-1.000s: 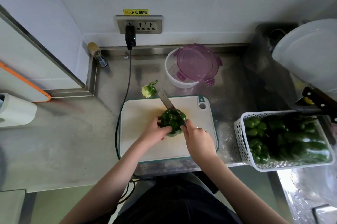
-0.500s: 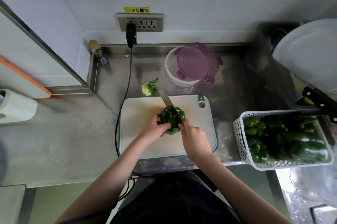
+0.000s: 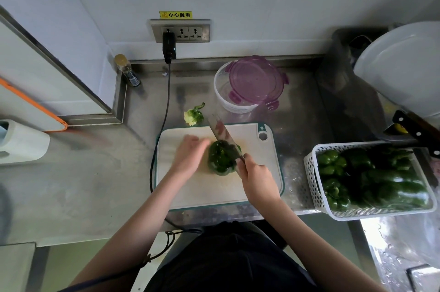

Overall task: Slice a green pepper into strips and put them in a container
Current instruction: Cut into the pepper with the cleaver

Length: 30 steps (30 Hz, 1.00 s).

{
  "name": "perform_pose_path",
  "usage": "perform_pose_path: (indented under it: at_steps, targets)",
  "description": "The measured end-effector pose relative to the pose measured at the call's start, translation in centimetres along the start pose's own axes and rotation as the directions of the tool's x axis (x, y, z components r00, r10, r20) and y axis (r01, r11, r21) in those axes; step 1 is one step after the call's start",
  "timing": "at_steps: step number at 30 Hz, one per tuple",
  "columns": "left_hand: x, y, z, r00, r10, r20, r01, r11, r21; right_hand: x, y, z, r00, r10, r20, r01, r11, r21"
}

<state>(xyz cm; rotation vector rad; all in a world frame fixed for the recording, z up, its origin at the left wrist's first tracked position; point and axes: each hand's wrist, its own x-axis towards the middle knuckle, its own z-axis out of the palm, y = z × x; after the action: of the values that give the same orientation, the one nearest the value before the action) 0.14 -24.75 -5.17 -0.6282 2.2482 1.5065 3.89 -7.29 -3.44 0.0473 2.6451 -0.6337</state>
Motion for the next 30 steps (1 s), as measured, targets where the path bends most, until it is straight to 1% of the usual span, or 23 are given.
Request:
perform_pose_path:
  at_steps: [1,2,3,4,5,6,7,9,10,12,13,14,16,18,21,25,30]
  targets:
    - [0.0,0.9,-0.5,0.984,0.098,-0.149,-0.099,0.995,-0.003,-0.1,-0.1,0.0,1.0,0.0,-0.005,0.0,1.0,-0.017]
    - [0.2,1.9,-0.9,0.945,0.217,-0.243,-0.209,0.976,0.06,-0.1,-0.3,0.0,1.0,-0.001,-0.01,0.001,0.999,-0.033]
    - [0.3,3.1,-1.2,0.901,0.345,-0.262,-0.306,0.935,0.178,-0.1,-0.4,0.1,1.0,-0.009,-0.016,0.008,0.999,-0.047]
    - [0.7,4.1,-1.3,0.864,0.455,-0.216,-0.383,0.871,0.307,0.0,-0.4,0.1,1.0,-0.016,-0.017,0.015,0.998,-0.056]
    - [1.2,4.9,-1.3,0.833,0.529,-0.16,-0.442,0.811,0.383,0.1,-0.3,0.1,1.0,-0.025,-0.017,0.024,0.998,-0.059]
    - [1.7,5.3,-1.1,0.832,0.539,-0.129,-0.457,0.799,0.392,0.1,-0.3,0.0,1.0,-0.026,-0.017,0.025,0.999,-0.048]
    - [1.8,5.5,-1.0,0.852,0.502,-0.148,-0.436,0.837,0.332,0.1,-0.1,-0.1,0.999,-0.023,-0.029,0.022,1.0,-0.022]
    - [1.8,4.5,-0.5,0.902,0.367,-0.225,-0.337,0.928,0.16,-0.1,0.3,-0.5,0.995,0.028,-0.098,-0.018,0.995,0.1]
    - [1.5,3.7,-0.2,0.928,0.316,-0.197,-0.29,0.945,0.149,-0.2,0.4,-0.7,0.987,0.073,-0.142,-0.046,0.982,0.182]
    - [1.2,1.6,0.7,0.968,0.251,0.007,-0.247,0.946,0.211,-0.1,0.8,-1.2,0.968,0.164,-0.188,-0.102,0.948,0.3]
    - [1.2,0.9,1.1,0.969,0.22,0.109,-0.239,0.946,0.22,0.0,0.9,-1.3,0.963,0.197,-0.183,-0.131,0.937,0.323]
    - [1.2,0.6,1.4,0.966,0.193,0.174,-0.229,0.949,0.219,0.1,0.9,-1.6,0.961,0.226,-0.162,-0.162,0.929,0.333]
    - [1.3,0.6,1.9,0.961,0.162,0.226,-0.208,0.957,0.201,0.2,0.8,-2.0,0.959,0.26,-0.11,-0.205,0.909,0.362]
    - [1.3,0.7,2.2,0.961,0.152,0.23,-0.204,0.953,0.223,0.2,0.3,-2.5,0.963,0.263,-0.052,-0.222,0.892,0.393]
    - [1.0,0.5,2.3,0.959,0.149,0.243,-0.228,0.913,0.338,-0.1,-0.8,-2.2,0.968,0.251,0.008,-0.235,0.893,0.384]
    - [0.1,0.5,2.7,0.965,0.115,0.236,-0.206,0.888,0.412,0.2,-1.9,-1.4,0.967,0.252,0.038,-0.253,0.926,0.279]
    - [-1.2,0.0,3.1,0.982,0.082,0.171,-0.135,0.937,0.322,-0.3,-2.7,-1.2,0.979,0.202,0.039,-0.206,0.965,0.161]
